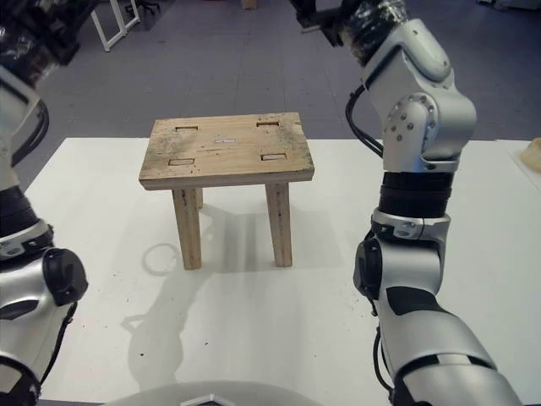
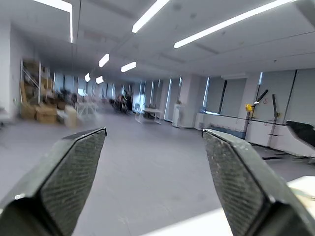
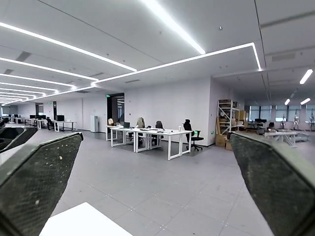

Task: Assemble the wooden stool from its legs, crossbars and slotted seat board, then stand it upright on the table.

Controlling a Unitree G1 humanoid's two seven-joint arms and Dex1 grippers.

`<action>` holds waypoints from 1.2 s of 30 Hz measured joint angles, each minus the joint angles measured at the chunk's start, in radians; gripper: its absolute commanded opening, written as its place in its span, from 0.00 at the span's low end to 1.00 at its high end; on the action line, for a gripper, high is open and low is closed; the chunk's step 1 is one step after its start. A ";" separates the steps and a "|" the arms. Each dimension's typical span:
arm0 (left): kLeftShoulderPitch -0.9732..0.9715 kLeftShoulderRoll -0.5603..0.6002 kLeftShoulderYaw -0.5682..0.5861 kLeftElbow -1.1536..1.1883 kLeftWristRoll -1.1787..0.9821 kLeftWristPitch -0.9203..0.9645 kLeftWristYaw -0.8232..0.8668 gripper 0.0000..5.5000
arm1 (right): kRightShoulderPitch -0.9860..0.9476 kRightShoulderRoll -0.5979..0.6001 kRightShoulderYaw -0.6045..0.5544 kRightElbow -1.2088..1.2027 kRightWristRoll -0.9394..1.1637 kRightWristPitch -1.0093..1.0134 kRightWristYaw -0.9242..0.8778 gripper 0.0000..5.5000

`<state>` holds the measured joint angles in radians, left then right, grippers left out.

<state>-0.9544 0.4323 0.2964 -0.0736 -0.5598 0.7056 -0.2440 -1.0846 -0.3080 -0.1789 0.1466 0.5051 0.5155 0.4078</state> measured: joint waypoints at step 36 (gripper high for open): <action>0.838 -0.189 -0.128 -0.409 0.458 -0.413 0.230 0.66 | 0.804 0.125 -0.062 -0.568 -0.109 0.036 -0.369 1.00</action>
<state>-0.1167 0.2438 0.1680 -0.4830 -0.1015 0.2924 -0.0136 -0.2805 -0.1825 -0.2408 -0.4218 0.3956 0.5518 0.0392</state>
